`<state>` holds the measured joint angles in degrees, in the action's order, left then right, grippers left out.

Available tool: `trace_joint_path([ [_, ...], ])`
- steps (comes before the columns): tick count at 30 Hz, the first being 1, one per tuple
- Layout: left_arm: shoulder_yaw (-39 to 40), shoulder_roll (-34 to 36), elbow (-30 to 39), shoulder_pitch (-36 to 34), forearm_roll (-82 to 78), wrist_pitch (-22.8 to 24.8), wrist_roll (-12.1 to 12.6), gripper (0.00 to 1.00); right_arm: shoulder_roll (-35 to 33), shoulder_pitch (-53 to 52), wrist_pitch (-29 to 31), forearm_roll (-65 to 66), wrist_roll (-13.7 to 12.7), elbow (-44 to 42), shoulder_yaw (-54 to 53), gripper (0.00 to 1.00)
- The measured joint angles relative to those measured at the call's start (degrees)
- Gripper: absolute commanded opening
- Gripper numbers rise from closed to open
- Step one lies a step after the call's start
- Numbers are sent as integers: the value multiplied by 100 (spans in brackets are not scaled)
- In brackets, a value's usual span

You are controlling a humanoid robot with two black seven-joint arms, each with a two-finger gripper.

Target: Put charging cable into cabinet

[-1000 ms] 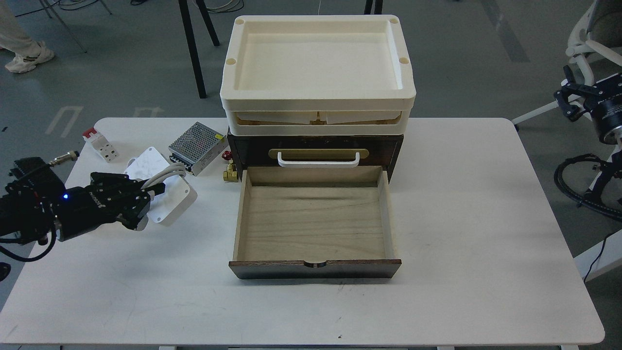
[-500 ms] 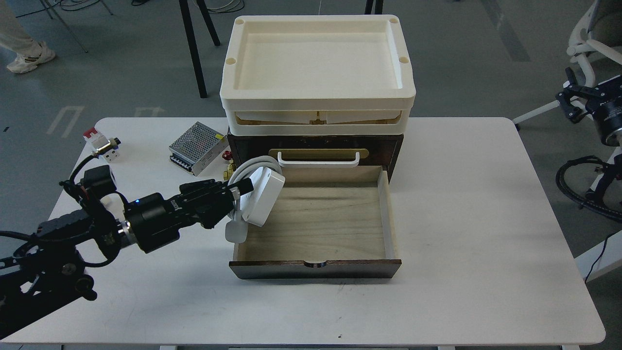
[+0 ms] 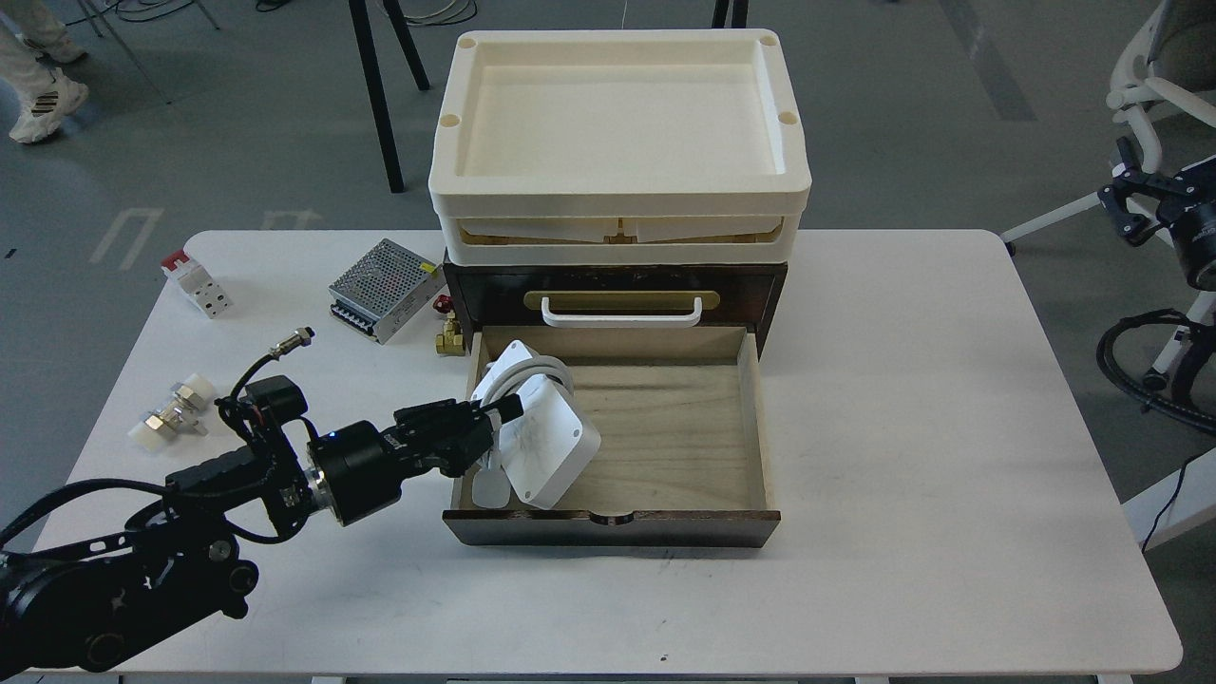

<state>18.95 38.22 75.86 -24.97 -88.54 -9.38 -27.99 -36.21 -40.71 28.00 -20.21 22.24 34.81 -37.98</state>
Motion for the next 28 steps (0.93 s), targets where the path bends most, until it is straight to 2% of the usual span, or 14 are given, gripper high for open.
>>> trace_joint_path([
  [5,138,-117,182,-14,156,27,0,95,0,34,0,-2,0,0,-9,100],
  [10,581,-89,384,-45,907,89,0,96,0,37,0,-8,8,5,-19,100],
  [15,1687,31,435,-4,2350,222,0,97,0,37,0,-9,8,21,-114,100],
  [18,2299,364,396,44,3614,918,0,97,0,-4,0,-8,0,39,-144,100],
  [23,3227,783,-32,31,5840,3128,0,97,19,-159,0,-2,-5,107,-183,100],
  [24,3444,788,-183,7,6164,3406,0,98,39,-176,0,-1,-5,143,-183,100],
  [28,4028,716,-835,-104,6989,3711,-2,98,80,-177,0,0,-5,517,-185,100],
])
